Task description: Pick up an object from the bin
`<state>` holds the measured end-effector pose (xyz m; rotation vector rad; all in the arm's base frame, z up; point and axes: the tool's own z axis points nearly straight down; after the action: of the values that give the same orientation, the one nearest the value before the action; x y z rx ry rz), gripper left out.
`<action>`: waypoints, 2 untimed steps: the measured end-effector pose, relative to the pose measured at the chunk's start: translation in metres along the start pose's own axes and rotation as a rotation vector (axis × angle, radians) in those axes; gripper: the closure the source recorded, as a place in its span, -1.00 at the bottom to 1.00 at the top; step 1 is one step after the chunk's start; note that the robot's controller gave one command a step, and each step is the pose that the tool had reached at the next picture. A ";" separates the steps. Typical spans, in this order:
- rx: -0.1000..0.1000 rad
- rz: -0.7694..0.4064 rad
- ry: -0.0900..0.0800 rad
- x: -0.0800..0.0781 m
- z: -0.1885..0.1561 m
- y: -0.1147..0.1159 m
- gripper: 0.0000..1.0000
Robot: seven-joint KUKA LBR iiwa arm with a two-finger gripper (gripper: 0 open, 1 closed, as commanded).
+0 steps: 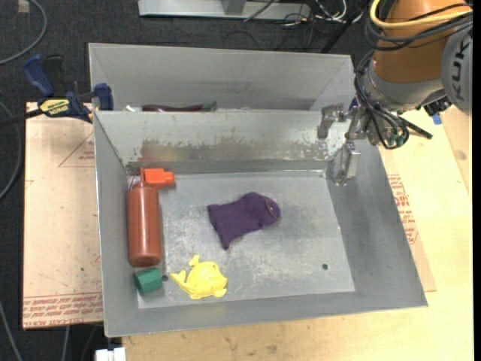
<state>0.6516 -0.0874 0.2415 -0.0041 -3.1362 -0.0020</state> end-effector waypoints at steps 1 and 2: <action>0.001 -0.001 -0.008 -0.001 -0.005 0.000 -1.00; 0.004 -0.112 -0.012 0.006 0.016 0.024 -1.00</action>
Offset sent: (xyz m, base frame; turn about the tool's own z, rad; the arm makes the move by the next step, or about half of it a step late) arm -0.0195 0.0674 -0.0521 -0.2782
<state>0.6455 -0.0629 0.2259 0.1716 -3.1441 0.0042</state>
